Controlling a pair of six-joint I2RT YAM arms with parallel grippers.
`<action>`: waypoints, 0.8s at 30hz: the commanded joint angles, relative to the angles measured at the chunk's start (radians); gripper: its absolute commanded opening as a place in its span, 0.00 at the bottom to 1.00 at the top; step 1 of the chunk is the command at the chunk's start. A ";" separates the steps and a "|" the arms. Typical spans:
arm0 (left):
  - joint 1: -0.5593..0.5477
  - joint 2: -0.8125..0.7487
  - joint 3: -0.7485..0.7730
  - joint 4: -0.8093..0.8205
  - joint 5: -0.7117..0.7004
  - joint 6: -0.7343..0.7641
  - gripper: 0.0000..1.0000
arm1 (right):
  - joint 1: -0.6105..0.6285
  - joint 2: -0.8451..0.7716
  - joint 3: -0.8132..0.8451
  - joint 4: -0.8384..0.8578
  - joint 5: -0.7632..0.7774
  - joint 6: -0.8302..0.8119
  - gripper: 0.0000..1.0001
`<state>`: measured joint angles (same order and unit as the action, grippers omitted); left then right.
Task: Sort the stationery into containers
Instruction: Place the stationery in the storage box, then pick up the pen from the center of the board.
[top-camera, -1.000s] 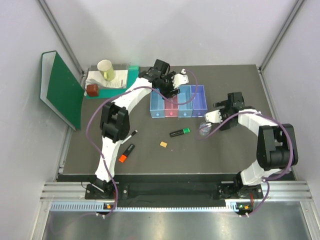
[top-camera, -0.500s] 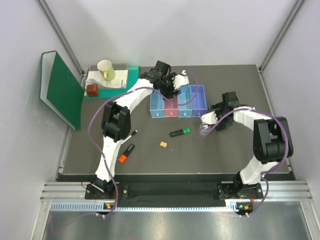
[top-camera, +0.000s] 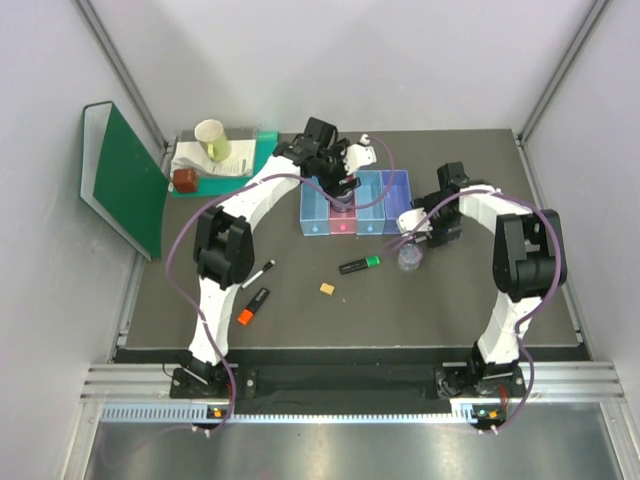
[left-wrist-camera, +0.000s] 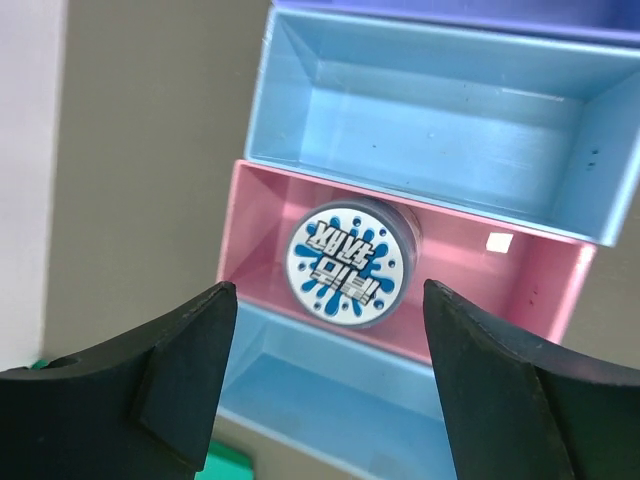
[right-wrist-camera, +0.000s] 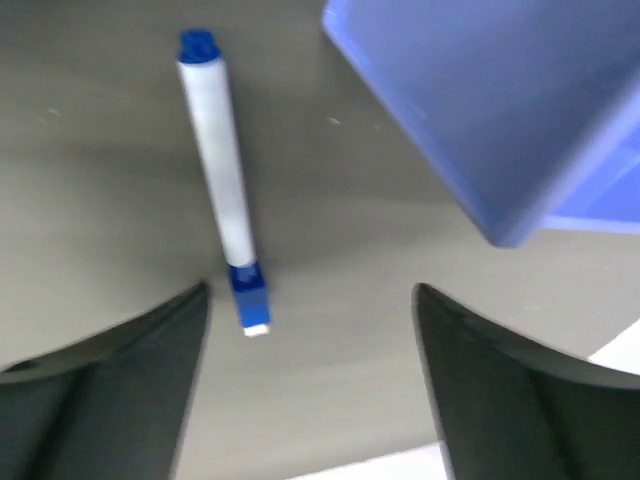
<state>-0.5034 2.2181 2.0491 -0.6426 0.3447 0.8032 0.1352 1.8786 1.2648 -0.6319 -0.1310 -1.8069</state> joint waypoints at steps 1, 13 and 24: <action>-0.004 -0.143 -0.027 0.020 0.028 -0.013 0.81 | 0.007 0.016 -0.007 -0.084 -0.056 -0.022 0.75; -0.001 -0.239 -0.040 -0.006 -0.001 -0.029 0.84 | 0.007 -0.029 -0.151 -0.017 -0.041 -0.005 0.32; 0.017 -0.400 -0.130 -0.029 -0.032 -0.032 0.85 | -0.012 -0.234 -0.312 -0.012 -0.021 0.066 0.00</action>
<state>-0.4953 1.9350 1.9591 -0.6708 0.3214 0.7860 0.1341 1.7134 1.0122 -0.5686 -0.1234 -1.8004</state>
